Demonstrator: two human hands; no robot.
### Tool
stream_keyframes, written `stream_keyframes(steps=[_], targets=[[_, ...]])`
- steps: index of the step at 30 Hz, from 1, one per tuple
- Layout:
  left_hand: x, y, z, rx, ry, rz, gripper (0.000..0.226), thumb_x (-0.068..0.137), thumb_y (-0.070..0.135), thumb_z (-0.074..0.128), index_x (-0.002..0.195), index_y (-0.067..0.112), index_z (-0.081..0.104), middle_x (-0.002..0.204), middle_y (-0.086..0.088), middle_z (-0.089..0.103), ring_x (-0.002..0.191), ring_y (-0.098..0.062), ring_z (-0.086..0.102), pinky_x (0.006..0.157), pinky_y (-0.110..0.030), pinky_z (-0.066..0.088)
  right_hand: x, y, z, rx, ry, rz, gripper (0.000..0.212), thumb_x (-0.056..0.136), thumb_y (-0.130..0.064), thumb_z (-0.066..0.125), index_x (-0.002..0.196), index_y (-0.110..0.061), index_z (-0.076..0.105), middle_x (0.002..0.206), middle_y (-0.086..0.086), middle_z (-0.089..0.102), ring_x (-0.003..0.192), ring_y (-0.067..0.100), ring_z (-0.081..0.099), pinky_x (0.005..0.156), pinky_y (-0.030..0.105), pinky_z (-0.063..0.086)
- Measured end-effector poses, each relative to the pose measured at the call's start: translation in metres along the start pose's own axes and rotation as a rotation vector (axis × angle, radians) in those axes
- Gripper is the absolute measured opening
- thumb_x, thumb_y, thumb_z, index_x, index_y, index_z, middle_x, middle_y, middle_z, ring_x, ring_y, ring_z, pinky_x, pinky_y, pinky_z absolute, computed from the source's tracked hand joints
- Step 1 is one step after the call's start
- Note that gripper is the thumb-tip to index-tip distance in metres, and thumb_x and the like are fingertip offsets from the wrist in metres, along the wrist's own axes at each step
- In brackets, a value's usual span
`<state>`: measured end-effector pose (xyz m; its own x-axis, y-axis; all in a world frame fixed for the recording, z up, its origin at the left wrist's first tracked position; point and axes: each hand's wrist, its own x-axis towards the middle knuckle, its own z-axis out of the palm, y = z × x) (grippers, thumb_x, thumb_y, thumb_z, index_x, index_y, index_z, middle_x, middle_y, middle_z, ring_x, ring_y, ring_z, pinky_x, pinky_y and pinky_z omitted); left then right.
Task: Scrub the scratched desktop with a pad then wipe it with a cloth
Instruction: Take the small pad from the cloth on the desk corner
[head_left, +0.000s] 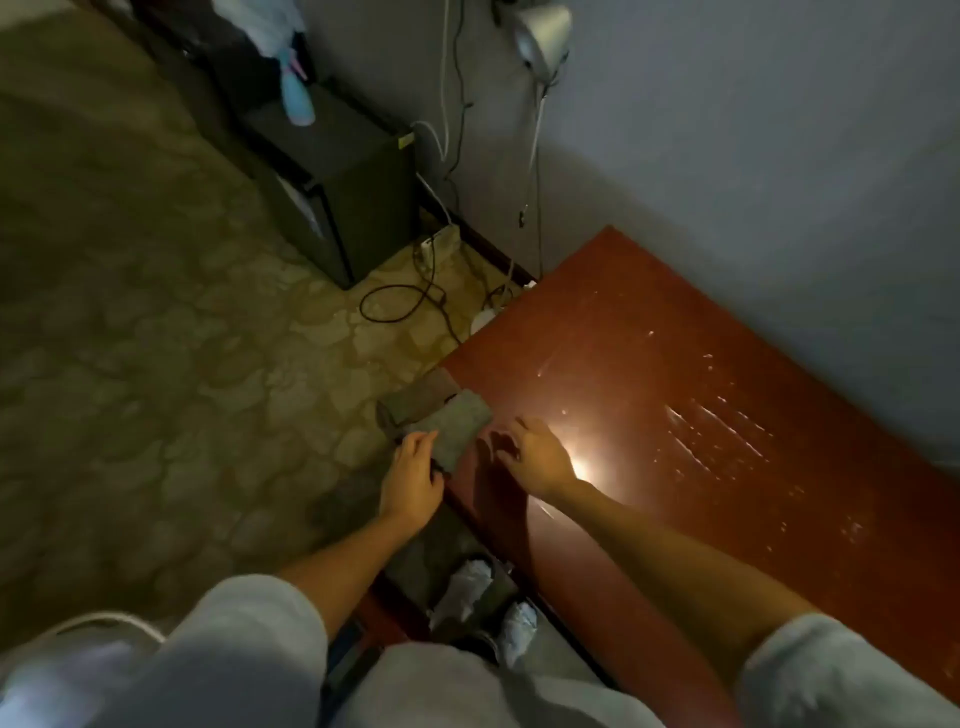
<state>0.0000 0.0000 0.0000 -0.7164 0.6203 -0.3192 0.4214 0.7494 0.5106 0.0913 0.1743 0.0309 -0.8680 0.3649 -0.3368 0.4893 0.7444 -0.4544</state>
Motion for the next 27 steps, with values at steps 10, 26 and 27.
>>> stream_keyframes(steps=[10, 26, 27], targets=[[0.031, -0.003, 0.000, 0.081, 0.113, 0.051, 0.048, 0.091, 0.028, 0.058, 0.136, 0.014, 0.047, 0.129, -0.002, 0.046, 0.124, -0.019, 0.040, 0.099, -0.029, 0.041, 0.058, -0.020, 0.026, -0.198, -0.112, -0.391, 0.057, 0.093, -0.007, 0.044, 0.148, -0.015, 0.030, 0.157, 0.004, 0.022, 0.147, 0.021, 0.016, 0.118, 0.039, 0.022], [0.024, -0.003, 0.056, 0.153, 0.130, 0.403, 0.066, 0.078, 0.020, 0.073, 0.135, 0.015, 0.040, 0.137, -0.011, 0.045, 0.127, -0.029, 0.046, 0.101, -0.042, 0.045, 0.035, 0.033, 0.032, -0.219, -0.021, -0.120, 0.050, 0.077, -0.042, 0.069, 0.106, -0.007, 0.050, 0.111, 0.013, 0.053, 0.104, 0.032, 0.049, 0.080, 0.039, 0.039], [0.024, -0.001, 0.055, 0.121, 0.126, 0.401, 0.071, 0.079, 0.021, 0.073, 0.139, 0.016, 0.035, 0.140, -0.011, 0.042, 0.129, -0.028, 0.043, 0.102, -0.042, 0.043, 0.031, 0.035, 0.030, -0.162, -0.020, -0.074, 0.047, 0.078, -0.039, 0.069, 0.105, -0.007, 0.048, 0.109, 0.015, 0.056, 0.100, 0.033, 0.052, 0.075, 0.038, 0.039]])
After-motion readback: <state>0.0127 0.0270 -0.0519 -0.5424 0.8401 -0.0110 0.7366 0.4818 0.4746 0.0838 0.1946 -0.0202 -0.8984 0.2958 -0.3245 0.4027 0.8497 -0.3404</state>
